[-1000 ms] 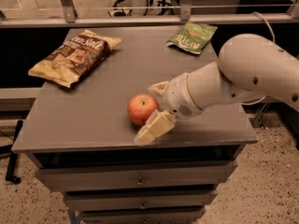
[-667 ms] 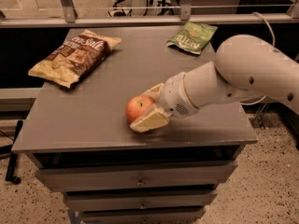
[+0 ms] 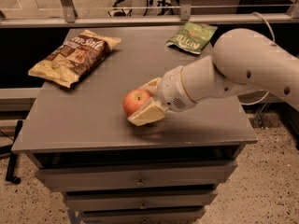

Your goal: Move apple near brown chip bag

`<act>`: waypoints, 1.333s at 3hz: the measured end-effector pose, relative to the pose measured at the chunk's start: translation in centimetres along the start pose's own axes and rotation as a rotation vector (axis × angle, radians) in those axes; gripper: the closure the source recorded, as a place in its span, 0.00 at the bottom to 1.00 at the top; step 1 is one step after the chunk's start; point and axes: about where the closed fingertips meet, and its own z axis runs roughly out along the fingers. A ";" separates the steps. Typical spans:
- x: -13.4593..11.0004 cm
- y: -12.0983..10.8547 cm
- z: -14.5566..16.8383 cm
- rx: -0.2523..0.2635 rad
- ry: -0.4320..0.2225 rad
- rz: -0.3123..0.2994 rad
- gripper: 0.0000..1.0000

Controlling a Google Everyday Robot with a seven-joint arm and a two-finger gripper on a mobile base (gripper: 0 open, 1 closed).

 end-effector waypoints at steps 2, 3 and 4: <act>-2.2 -2.3 -0.3 0.024 -0.012 -0.052 1.00; -2.2 -2.4 -0.3 0.025 -0.014 -0.053 1.00; -3.1 -4.0 0.6 0.042 -0.046 -0.075 1.00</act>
Offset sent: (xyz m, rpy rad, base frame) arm 0.0150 0.0058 0.0143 -0.0004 -0.0372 0.0174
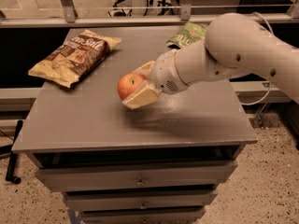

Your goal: Move apple near brown chip bag

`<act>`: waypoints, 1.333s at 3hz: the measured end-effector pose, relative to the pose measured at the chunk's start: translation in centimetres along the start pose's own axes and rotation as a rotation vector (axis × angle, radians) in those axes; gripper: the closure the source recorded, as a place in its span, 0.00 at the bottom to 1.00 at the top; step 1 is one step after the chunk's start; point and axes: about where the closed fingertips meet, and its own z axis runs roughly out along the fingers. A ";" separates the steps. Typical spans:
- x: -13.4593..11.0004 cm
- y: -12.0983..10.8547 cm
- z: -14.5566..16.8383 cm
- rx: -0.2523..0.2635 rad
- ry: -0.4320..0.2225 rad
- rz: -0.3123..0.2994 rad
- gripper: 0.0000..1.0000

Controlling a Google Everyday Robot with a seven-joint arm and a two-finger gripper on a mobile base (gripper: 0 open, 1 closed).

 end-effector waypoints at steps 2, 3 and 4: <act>-3.5 -6.9 3.9 0.044 -0.098 -0.073 1.00; -4.8 -8.1 6.3 0.026 -0.139 -0.075 1.00; -5.0 -9.4 8.3 0.003 -0.130 -0.078 1.00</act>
Offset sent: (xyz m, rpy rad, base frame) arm 0.1014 0.0383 0.0264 0.0907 -0.1414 0.0224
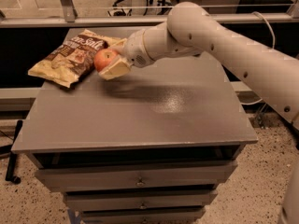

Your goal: Move apple near brown chip bag

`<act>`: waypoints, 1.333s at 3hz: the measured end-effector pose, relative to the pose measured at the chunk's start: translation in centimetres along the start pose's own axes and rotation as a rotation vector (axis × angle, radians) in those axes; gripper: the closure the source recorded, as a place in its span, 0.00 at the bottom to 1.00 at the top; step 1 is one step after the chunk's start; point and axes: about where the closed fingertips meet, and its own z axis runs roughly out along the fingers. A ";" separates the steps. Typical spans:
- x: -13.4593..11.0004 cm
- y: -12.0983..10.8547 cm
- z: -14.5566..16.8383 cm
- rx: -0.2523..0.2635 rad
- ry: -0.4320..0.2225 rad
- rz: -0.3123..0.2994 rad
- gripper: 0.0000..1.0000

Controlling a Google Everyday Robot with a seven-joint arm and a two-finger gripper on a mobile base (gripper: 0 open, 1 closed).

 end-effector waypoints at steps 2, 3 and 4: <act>1.0 -1.9 2.9 -0.044 0.042 0.014 0.85; 1.1 -2.2 4.0 -0.058 0.040 0.026 0.61; 1.2 -2.1 4.6 -0.069 0.042 0.036 0.39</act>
Offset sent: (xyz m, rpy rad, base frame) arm 0.0415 0.0200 -0.0233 -0.0543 0.0595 0.0232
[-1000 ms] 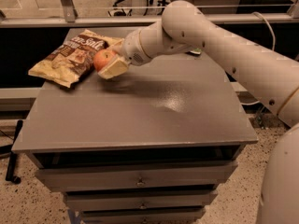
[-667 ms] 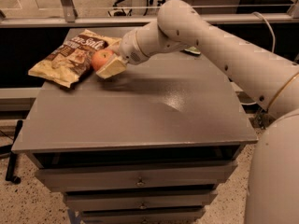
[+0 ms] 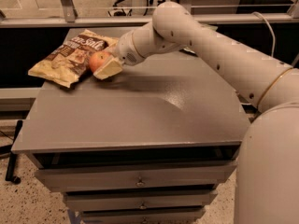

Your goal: Move apple near brown chip bag

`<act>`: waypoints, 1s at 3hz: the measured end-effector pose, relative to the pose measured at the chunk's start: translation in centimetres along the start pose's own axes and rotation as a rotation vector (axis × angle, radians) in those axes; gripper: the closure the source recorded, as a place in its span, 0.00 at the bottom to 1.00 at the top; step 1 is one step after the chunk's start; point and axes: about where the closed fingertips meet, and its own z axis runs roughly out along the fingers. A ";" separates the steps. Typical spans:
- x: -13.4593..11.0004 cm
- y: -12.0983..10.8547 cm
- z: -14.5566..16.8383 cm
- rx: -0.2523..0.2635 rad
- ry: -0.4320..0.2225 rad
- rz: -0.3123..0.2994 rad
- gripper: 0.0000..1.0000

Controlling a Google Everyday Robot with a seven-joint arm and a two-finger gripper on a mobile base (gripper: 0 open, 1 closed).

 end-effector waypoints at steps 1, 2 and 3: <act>0.1 0.1 0.3 -0.005 0.002 0.007 0.17; 0.1 0.2 0.5 -0.007 0.001 0.011 0.00; 0.1 0.2 0.4 -0.007 0.000 0.012 0.00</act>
Offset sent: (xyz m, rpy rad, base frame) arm 0.0002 -0.0002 -0.0019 0.0012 0.0138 -0.0090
